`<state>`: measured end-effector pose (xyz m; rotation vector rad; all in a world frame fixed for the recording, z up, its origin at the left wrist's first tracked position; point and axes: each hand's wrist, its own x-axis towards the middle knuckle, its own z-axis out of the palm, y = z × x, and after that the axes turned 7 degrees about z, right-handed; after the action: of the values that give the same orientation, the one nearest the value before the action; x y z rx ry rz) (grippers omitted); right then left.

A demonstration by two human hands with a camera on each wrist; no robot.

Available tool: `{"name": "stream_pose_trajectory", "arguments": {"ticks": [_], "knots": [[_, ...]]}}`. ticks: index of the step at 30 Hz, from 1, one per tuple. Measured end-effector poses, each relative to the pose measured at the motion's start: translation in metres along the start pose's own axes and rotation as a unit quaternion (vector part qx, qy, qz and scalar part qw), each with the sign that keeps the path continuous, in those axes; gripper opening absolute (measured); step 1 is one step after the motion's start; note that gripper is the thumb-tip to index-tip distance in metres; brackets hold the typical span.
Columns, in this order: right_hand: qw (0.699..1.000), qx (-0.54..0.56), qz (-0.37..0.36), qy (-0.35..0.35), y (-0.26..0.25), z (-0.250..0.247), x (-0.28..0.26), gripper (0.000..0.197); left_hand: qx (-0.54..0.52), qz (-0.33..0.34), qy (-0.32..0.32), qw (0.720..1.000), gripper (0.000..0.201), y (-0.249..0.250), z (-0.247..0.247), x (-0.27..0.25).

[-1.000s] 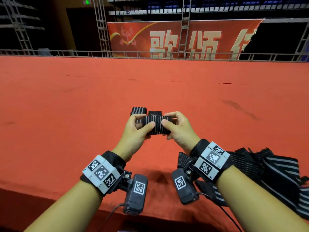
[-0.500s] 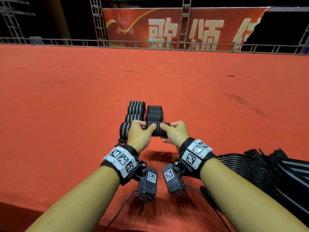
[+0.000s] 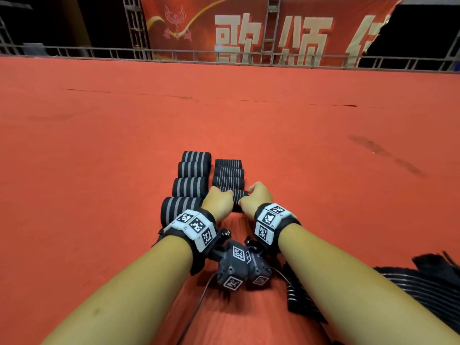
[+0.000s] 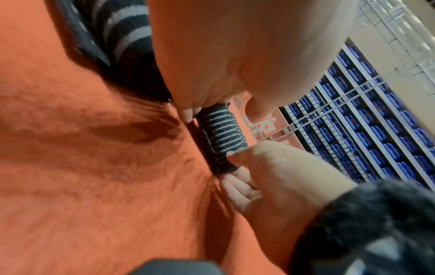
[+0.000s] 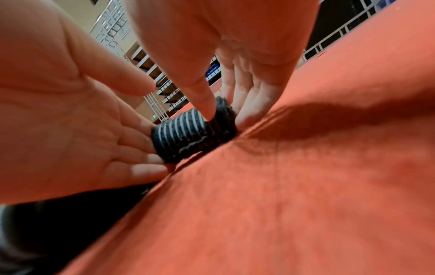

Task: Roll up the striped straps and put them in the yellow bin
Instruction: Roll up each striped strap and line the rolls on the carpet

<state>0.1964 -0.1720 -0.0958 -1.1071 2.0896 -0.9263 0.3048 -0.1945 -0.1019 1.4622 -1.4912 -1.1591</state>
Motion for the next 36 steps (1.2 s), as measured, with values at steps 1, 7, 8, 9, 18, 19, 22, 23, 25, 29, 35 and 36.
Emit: {"name": "stream_pose_trajectory", "arguments": {"ticks": [1,7,8,9,18,19,22,23,25,29,35,36], "knots": [[1.000,-0.012,-0.004,0.003,0.000,0.001,0.004,0.025,-0.001,-0.007,-0.004,1.000,0.052,-0.011,0.002,0.013],[0.998,-0.050,-0.014,-0.019,-0.006,-0.001,0.011,0.027,-0.050,-0.010,-0.012,0.999,0.059,0.004,0.000,0.003],[0.997,-0.060,-0.019,-0.033,-0.008,-0.006,0.007,0.031,-0.066,-0.006,-0.027,0.997,0.065,0.004,-0.001,0.004],[0.996,-0.068,-0.023,-0.046,-0.009,-0.013,0.003,0.035,-0.078,0.001,-0.043,0.996,0.076,0.007,-0.002,0.000],[0.989,-0.047,-0.125,-0.059,0.010,-0.132,-0.078,0.020,0.071,0.143,-0.097,0.982,0.057,0.075,0.011,-0.114],[0.988,-0.064,-0.135,-0.048,0.018,-0.149,-0.091,0.021,0.083,0.155,-0.118,0.977,0.049,0.081,0.019,-0.132],[0.980,-0.149,-0.128,-0.025,0.051,-0.191,-0.126,0.026,0.166,0.191,-0.159,0.954,0.040,0.075,0.048,-0.167],[0.976,-0.184,-0.114,-0.027,0.065,-0.201,-0.135,0.028,0.213,0.195,-0.167,0.943,0.043,0.070,0.056,-0.175],[0.968,-0.234,-0.083,-0.038,0.091,-0.218,-0.150,0.031,0.312,0.190,-0.183,0.913,0.053,0.057,0.072,-0.183],[0.971,-0.223,-0.077,-0.031,0.124,-0.239,-0.173,0.027,0.444,0.156,-0.205,0.858,0.062,0.040,0.089,-0.185],[0.976,-0.192,-0.099,-0.007,0.146,-0.251,-0.185,0.021,0.538,0.147,-0.178,0.811,0.079,0.030,0.110,-0.187],[0.977,-0.188,-0.100,-0.004,0.149,-0.252,-0.185,0.020,0.543,0.162,-0.167,0.807,0.088,0.029,0.116,-0.189]]}}
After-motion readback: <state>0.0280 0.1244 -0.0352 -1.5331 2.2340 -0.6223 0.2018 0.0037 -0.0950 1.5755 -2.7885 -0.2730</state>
